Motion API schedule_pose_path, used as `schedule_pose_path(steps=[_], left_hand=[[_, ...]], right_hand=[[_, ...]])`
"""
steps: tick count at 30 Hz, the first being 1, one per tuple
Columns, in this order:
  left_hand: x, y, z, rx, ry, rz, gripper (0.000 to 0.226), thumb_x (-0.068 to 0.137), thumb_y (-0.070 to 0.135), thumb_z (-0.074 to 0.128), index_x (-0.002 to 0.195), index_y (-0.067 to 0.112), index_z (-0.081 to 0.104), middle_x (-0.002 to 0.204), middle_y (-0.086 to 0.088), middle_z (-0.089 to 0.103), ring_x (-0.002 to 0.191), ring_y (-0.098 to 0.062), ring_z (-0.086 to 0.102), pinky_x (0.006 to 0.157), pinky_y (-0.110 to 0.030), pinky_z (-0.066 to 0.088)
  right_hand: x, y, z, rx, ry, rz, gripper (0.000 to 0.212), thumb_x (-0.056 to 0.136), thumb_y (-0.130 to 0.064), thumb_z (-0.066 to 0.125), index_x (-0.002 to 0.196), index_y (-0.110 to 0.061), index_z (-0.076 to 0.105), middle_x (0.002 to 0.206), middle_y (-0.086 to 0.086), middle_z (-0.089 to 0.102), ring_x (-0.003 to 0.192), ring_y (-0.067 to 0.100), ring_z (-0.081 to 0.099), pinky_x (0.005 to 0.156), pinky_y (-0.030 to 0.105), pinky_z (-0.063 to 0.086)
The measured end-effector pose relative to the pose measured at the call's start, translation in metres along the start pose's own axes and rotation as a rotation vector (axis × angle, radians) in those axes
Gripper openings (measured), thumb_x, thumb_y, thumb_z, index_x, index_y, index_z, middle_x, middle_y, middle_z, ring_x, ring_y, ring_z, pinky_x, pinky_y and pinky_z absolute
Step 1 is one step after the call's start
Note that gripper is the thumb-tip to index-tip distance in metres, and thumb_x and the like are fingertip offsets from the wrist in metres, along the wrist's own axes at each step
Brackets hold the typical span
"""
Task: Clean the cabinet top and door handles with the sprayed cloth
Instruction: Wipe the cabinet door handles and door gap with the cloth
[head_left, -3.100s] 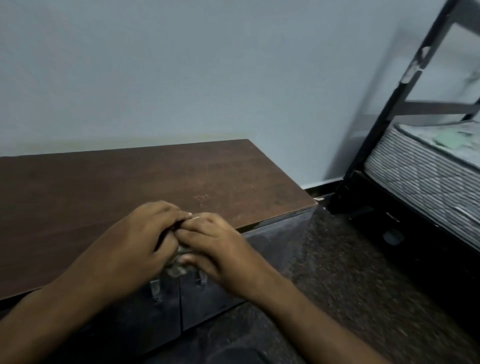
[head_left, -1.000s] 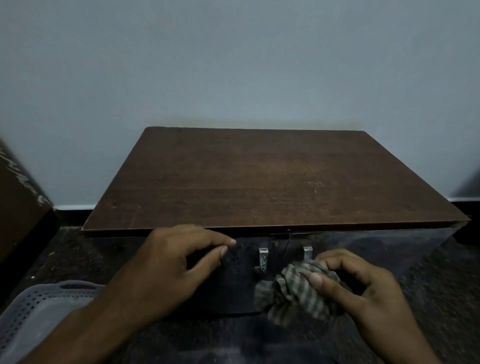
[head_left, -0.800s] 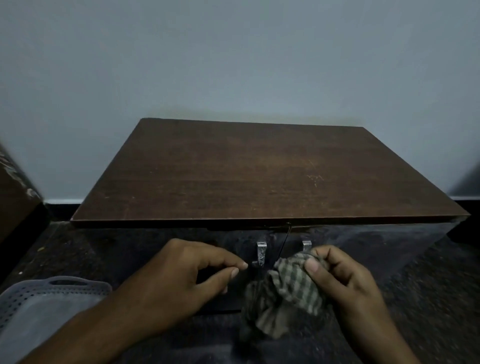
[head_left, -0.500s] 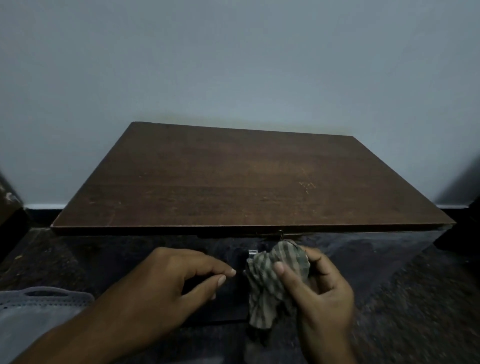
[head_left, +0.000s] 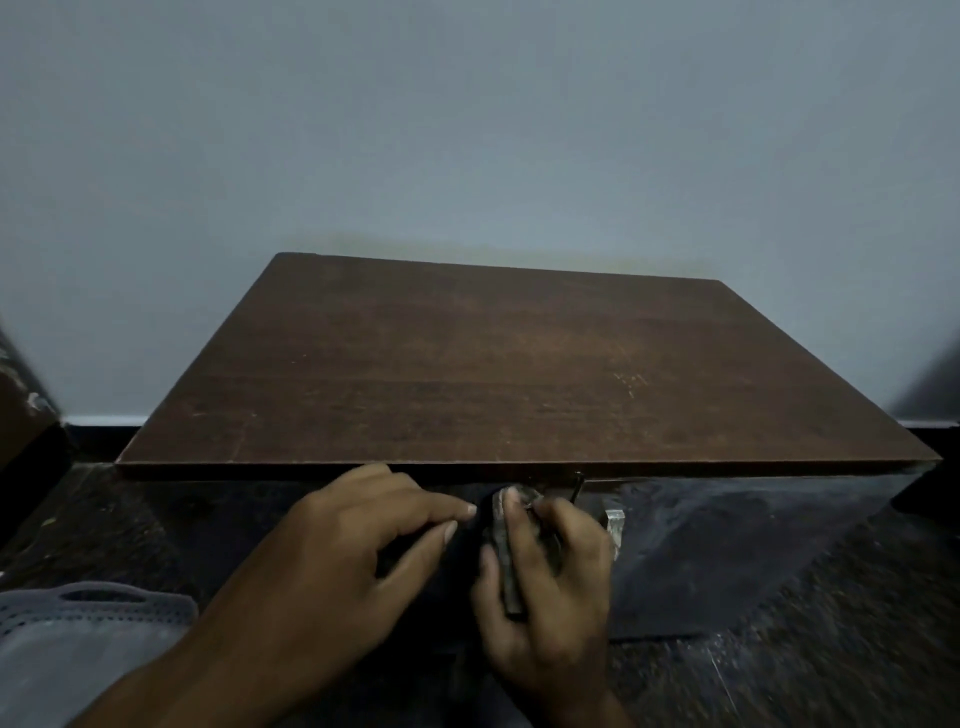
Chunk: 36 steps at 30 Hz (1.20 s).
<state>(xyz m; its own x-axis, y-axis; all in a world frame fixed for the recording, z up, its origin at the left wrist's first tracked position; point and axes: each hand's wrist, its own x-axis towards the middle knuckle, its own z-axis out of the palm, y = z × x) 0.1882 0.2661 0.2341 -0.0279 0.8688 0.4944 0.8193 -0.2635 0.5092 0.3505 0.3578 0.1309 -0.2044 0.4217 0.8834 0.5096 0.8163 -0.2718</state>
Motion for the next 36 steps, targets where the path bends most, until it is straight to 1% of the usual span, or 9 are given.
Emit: schedule_pose_path(steps=[4, 9, 12, 15, 18, 23, 29, 33, 36], left_hand=[[0.000, -0.006, 0.007, 0.024, -0.066, -0.035, 0.026, 0.091, 0.042, 0.057, 0.110, 0.036, 0.073, 0.095, 0.025, 0.067, 0.093, 0.006, 0.061, 0.079, -0.018, 0.049], [-0.003, -0.005, 0.018, 0.049, -0.132, -0.028, 0.040, 0.091, 0.042, 0.052, 0.124, 0.026, 0.069, 0.108, 0.022, 0.064, 0.101, 0.007, 0.058, 0.089, -0.013, 0.045], [-0.004, -0.005, 0.026, 0.065, -0.143, -0.026, 0.041, 0.092, 0.041, 0.051, 0.126, 0.024, 0.067, 0.110, 0.018, 0.064, 0.101, 0.004, 0.058, 0.091, -0.013, 0.045], [-0.003, -0.007, 0.031, 0.048, -0.150, -0.046, 0.044, 0.092, 0.043, 0.049, 0.127, 0.024, 0.066, 0.112, 0.019, 0.064, 0.103, 0.004, 0.059, 0.091, -0.016, 0.046], [-0.001, -0.008, 0.033, 0.037, -0.158, -0.052, 0.048, 0.092, 0.046, 0.047, 0.131, 0.025, 0.064, 0.115, 0.020, 0.063, 0.106, 0.006, 0.058, 0.092, -0.018, 0.047], [0.002, -0.006, 0.033, 0.045, -0.158, -0.047, 0.039, 0.092, 0.043, 0.046, 0.122, 0.030, 0.067, 0.107, 0.019, 0.065, 0.100, 0.004, 0.060, 0.089, -0.021, 0.050], [0.001, -0.003, 0.030, 0.067, -0.139, -0.068, 0.044, 0.091, 0.041, 0.050, 0.129, 0.024, 0.066, 0.113, 0.018, 0.065, 0.105, 0.006, 0.058, 0.093, -0.012, 0.044], [0.003, 0.001, 0.029, 0.079, -0.158, -0.067, 0.038, 0.090, 0.036, 0.054, 0.123, 0.027, 0.069, 0.107, 0.014, 0.068, 0.099, 0.001, 0.061, 0.090, -0.016, 0.046], [0.002, 0.000, 0.026, 0.094, -0.155, -0.076, 0.039, 0.089, 0.035, 0.056, 0.123, 0.022, 0.070, 0.109, 0.013, 0.070, 0.100, 0.002, 0.061, 0.091, -0.009, 0.043]], right_hand=[[-0.012, 0.006, 0.003, 0.011, -0.099, -0.045, 0.067, 0.079, -0.001, 0.076, 0.139, -0.001, 0.047, 0.123, 0.020, 0.051, 0.102, 0.039, 0.060, 0.085, 0.047, 0.051], [0.000, 0.002, -0.007, 0.125, -0.034, 0.024, 0.049, 0.081, 0.004, 0.070, 0.129, 0.004, 0.057, 0.125, 0.014, 0.053, 0.102, 0.033, 0.061, 0.087, 0.041, 0.052], [0.004, -0.003, -0.009, 0.142, -0.115, -0.045, 0.033, 0.091, -0.001, 0.060, 0.123, 0.007, 0.062, 0.121, 0.018, 0.061, 0.101, 0.032, 0.059, 0.092, 0.036, 0.048], [0.002, 0.002, -0.021, 0.175, -0.128, 0.005, 0.029, 0.095, -0.004, 0.051, 0.118, 0.006, 0.066, 0.119, 0.013, 0.064, 0.105, 0.027, 0.059, 0.097, 0.031, 0.045], [0.005, 0.005, -0.025, 0.177, -0.077, 0.109, 0.041, 0.081, 0.012, 0.055, 0.119, 0.002, 0.067, 0.118, 0.008, 0.063, 0.107, 0.023, 0.059, 0.098, 0.029, 0.043], [0.008, -0.003, -0.015, 0.183, -0.154, 0.010, 0.034, 0.084, 0.007, 0.067, 0.117, 0.004, 0.068, 0.115, 0.016, 0.066, 0.101, 0.026, 0.058, 0.094, 0.030, 0.046], [0.011, 0.006, -0.022, 0.160, -0.011, 0.161, 0.035, 0.082, 0.010, 0.065, 0.115, 0.000, 0.071, 0.109, 0.014, 0.066, 0.097, 0.025, 0.061, 0.091, 0.028, 0.048], [0.012, -0.004, -0.014, 0.181, -0.146, 0.060, 0.041, 0.078, 0.014, 0.072, 0.117, 0.001, 0.069, 0.112, 0.015, 0.065, 0.099, 0.024, 0.058, 0.093, 0.025, 0.045], [0.012, 0.008, -0.025, 0.201, -0.081, 0.126, 0.039, 0.079, 0.014, 0.071, 0.115, -0.002, 0.071, 0.111, 0.009, 0.064, 0.098, 0.026, 0.062, 0.090, 0.028, 0.049]])
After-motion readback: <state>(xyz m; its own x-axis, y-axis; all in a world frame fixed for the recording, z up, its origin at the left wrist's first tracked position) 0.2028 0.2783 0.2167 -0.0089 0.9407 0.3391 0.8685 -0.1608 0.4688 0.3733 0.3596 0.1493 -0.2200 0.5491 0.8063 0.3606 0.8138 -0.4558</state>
